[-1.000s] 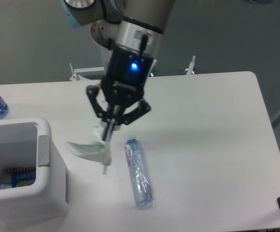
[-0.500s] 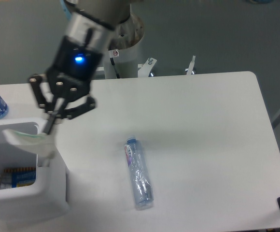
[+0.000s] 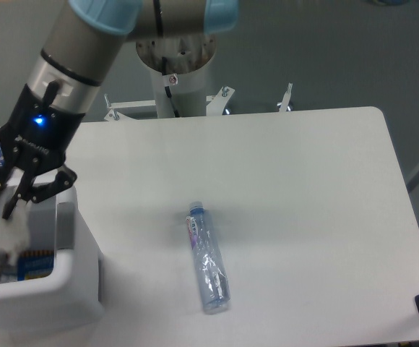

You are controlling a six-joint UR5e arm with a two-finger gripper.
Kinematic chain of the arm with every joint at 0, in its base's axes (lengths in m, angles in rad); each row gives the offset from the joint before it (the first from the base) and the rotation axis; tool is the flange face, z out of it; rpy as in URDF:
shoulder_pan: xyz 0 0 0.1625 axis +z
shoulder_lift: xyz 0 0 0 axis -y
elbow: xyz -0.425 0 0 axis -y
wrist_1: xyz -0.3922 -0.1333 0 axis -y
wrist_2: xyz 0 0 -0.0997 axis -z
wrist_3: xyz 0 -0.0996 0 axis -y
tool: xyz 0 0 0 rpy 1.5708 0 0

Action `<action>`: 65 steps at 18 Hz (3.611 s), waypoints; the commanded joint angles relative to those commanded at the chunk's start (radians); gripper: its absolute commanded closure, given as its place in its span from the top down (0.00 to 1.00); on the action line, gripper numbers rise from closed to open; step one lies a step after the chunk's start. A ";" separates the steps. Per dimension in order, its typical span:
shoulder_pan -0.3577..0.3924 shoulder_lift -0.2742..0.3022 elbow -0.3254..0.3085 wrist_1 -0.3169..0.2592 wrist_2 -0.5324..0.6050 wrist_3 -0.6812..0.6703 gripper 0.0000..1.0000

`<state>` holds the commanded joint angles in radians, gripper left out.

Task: Place the trash in the trash can
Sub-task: 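Release the paper into the bin and move toward the bottle, then lower the open gripper over the clear plastic water bottle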

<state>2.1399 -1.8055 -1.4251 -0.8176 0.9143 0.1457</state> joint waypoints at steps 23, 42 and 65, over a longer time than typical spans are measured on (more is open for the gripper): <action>0.167 -0.205 0.117 -0.006 0.391 0.037 1.00; 0.210 -0.379 -0.003 -0.080 0.566 0.086 1.00; 0.187 -0.468 -0.011 -0.061 0.647 0.078 1.00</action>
<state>2.3271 -2.2733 -1.4358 -0.8790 1.5616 0.2240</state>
